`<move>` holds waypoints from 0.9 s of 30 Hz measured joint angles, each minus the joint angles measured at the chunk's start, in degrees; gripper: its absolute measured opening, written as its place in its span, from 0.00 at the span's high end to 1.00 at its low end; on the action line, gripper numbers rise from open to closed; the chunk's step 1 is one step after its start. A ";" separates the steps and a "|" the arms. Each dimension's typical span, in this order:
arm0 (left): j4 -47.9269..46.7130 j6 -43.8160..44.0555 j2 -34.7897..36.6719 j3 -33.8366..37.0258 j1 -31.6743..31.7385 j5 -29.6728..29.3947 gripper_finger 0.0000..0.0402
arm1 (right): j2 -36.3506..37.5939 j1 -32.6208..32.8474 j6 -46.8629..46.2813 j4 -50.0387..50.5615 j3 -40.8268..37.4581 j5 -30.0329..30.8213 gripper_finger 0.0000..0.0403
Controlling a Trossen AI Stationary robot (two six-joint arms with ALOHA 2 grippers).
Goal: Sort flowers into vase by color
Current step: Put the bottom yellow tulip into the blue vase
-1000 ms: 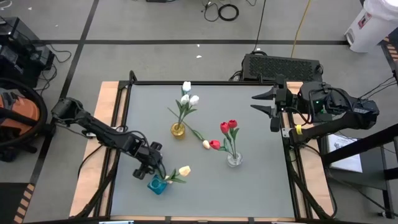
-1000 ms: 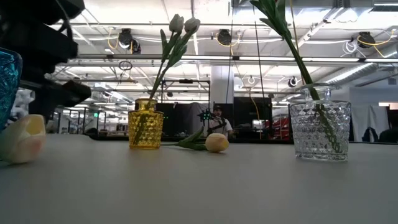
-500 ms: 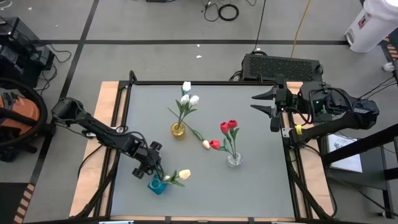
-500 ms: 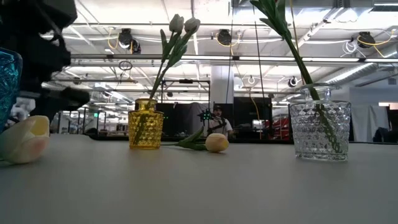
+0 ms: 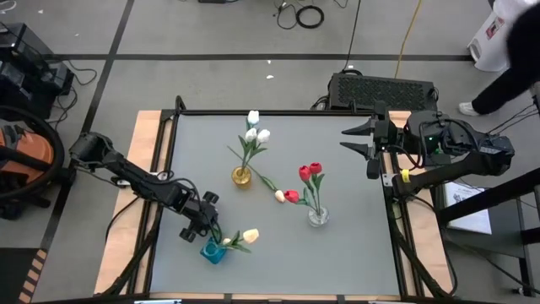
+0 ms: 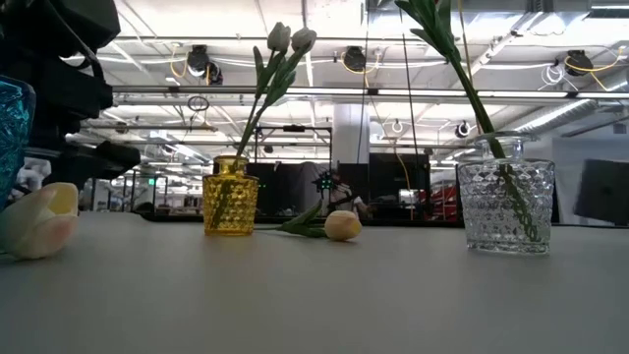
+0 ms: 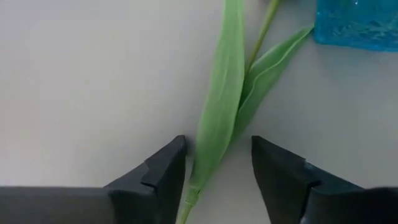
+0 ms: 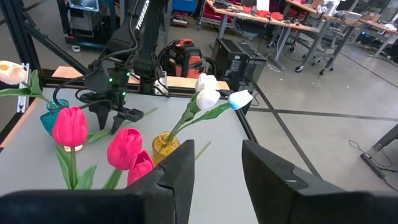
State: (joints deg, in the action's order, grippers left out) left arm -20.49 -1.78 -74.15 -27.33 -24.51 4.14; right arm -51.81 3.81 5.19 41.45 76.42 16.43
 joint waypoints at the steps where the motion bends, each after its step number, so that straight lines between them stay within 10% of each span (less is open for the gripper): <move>1: 0.04 0.00 0.00 0.02 0.00 -0.11 0.57 | -0.02 0.00 0.00 -0.02 -0.02 -0.02 0.69; 17: 0.45 1.51 -0.04 0.06 0.00 -1.20 0.96 | -0.01 -0.01 0.00 0.00 -0.01 0.00 0.69; 27: 0.23 1.52 0.55 -0.06 0.00 -1.94 0.98 | 0.00 -0.02 0.01 0.00 0.00 -0.02 0.69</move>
State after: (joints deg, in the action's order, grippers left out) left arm -20.26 -0.26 -73.60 -27.39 -24.51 2.20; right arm -51.82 3.79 5.21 41.45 76.42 16.40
